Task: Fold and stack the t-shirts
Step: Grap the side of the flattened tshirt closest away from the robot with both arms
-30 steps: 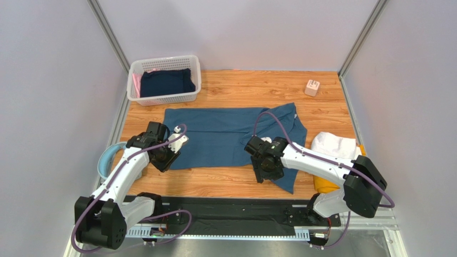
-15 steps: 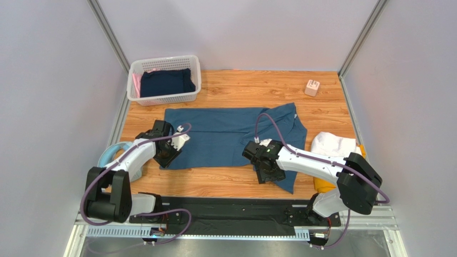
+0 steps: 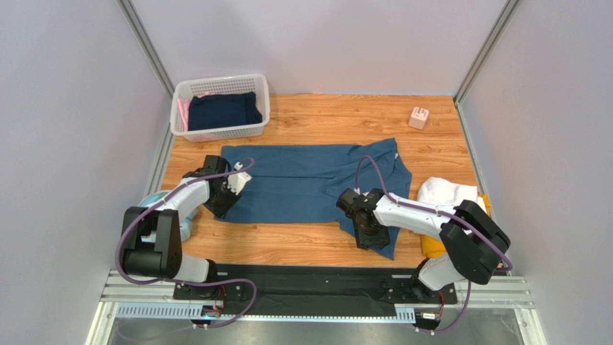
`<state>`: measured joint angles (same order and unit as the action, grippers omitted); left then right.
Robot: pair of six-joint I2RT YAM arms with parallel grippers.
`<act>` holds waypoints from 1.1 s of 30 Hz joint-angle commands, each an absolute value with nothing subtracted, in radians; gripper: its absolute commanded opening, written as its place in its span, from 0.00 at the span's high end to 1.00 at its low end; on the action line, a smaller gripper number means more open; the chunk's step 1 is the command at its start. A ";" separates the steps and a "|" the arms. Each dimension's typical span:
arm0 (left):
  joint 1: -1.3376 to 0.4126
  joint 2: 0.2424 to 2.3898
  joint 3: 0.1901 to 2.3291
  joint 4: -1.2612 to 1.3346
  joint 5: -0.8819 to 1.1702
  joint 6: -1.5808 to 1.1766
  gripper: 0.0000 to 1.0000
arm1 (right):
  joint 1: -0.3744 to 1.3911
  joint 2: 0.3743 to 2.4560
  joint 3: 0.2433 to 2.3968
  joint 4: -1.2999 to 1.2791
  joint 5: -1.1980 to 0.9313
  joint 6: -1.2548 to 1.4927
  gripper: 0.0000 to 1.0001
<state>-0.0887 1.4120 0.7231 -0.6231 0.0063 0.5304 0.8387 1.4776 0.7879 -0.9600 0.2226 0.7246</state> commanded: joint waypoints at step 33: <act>-0.080 1.229 0.756 -0.735 0.017 0.538 1.00 | 0.873 1.167 0.854 -1.167 0.155 0.798 1.00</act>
<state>-0.0845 1.2957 0.7162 -0.6815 0.0174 0.5255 0.8455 1.2125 0.8257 -1.0813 0.1722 0.7513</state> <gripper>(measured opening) 0.003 0.008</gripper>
